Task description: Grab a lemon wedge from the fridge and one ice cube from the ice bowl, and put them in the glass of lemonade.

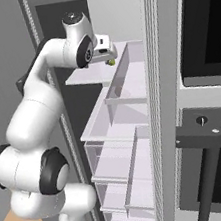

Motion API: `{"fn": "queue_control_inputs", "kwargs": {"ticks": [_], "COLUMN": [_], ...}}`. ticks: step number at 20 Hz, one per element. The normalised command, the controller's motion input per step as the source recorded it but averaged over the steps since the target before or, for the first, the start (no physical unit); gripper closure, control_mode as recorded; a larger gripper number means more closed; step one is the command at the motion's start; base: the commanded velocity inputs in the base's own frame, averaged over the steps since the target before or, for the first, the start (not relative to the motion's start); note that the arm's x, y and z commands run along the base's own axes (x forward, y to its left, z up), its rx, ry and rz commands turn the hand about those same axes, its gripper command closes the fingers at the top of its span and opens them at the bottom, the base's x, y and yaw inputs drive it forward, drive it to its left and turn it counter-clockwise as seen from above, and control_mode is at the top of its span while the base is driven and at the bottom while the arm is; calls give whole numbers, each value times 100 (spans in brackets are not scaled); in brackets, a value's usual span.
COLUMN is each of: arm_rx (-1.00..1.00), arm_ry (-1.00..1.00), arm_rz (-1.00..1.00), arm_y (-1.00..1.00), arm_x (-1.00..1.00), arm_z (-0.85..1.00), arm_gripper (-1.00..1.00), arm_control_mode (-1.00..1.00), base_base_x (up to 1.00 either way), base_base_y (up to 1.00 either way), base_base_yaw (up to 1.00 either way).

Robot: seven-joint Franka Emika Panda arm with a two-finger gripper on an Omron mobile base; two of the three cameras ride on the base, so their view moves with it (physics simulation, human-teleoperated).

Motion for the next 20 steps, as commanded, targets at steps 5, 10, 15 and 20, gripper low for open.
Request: {"fn": "queue_control_inputs", "kwargs": {"ticks": [5, 10, 15, 20], "arm_rx": [7, 6, 0, 0], "arm_ry": [2, 6, 9, 9], "arm_rz": [-12, -1, 4, 8], "arm_y": [0, -16, -22, -9], "arm_x": [46, 44, 44, 53], "arm_z": [-2, -1, -15, -15], "arm_gripper": [-100, -100, -100, -100], "arm_control_mode": [-100, -100, -100, -100], "base_base_x": [0, 0, 0, 0], "base_base_y": [0, 0, 0, 0], "base_base_yaw": [0, 0, 0, 0]}}
